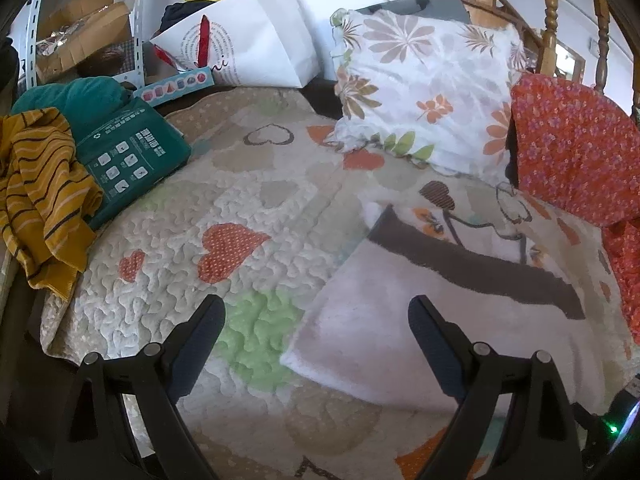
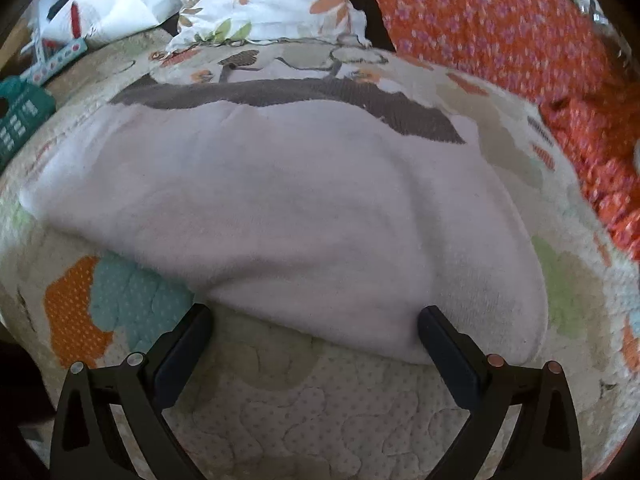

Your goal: Fold small clothes

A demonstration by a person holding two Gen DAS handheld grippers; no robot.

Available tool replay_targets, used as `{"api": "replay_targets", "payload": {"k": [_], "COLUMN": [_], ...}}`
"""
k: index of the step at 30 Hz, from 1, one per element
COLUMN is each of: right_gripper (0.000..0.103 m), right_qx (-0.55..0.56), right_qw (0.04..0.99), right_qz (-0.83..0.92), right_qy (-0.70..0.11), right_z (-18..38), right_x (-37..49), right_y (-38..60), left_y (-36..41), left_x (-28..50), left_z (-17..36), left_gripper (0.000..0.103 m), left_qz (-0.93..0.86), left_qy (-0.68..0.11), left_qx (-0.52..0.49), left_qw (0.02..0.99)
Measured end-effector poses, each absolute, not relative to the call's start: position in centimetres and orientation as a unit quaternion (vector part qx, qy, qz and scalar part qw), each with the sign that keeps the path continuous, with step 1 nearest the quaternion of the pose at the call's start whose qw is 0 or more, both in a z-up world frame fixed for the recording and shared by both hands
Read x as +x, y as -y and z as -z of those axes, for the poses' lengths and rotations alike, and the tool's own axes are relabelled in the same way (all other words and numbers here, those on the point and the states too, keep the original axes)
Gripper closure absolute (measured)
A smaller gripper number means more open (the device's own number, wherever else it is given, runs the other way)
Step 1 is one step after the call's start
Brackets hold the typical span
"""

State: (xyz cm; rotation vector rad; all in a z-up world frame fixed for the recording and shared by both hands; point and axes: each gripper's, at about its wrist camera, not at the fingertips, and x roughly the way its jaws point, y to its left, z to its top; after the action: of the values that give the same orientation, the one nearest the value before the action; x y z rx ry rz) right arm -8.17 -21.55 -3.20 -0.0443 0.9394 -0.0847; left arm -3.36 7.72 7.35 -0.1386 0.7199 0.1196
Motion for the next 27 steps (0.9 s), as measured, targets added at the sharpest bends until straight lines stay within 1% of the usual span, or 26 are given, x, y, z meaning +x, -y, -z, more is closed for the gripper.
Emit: {"api": "replay_targets", "payload": {"k": [6, 11, 15, 21, 23, 27], "right_gripper": [0.0, 0.0, 0.0, 0.0, 0.0, 0.0], "right_qx": [0.014, -0.001, -0.015, 0.002, -0.009, -0.039], "right_qw": [0.907, 0.888, 0.894, 0.913, 0.919, 0.941], "right_qz": [0.031, 0.038, 0.046, 0.055, 0.063, 0.075], "right_qy": [-0.42, -0.459, -0.445, -0.405, -0.39, -0.327], "right_z": [3.2, 2.6, 1.6, -1.8, -3.3, -7.8], "right_x": [-7.9, -6.7, -7.8, -8.6, -8.5, -8.8], "right_y": [22.5, 22.2, 21.9, 23.4, 23.7, 24.4], "left_y": [-8.3, -8.5, -8.8, -9.2, -9.4, -9.4], "left_x": [-3.5, -3.5, -3.6, -3.5, -3.5, -3.4], "left_z": [-6.8, -6.5, -6.4, -6.0, -5.9, -5.8], "left_gripper": [0.011, 0.011, 0.011, 0.011, 0.011, 0.011], "left_qz": [-0.066, -0.071, -0.075, -0.083, -0.086, -0.087], "left_qy": [-0.359, -0.36, -0.362, -0.366, -0.366, -0.369], "left_qx": [-0.066, -0.065, -0.065, -0.063, -0.064, -0.07], "left_qw": [0.929, 0.928, 0.927, 0.925, 0.924, 0.923]}}
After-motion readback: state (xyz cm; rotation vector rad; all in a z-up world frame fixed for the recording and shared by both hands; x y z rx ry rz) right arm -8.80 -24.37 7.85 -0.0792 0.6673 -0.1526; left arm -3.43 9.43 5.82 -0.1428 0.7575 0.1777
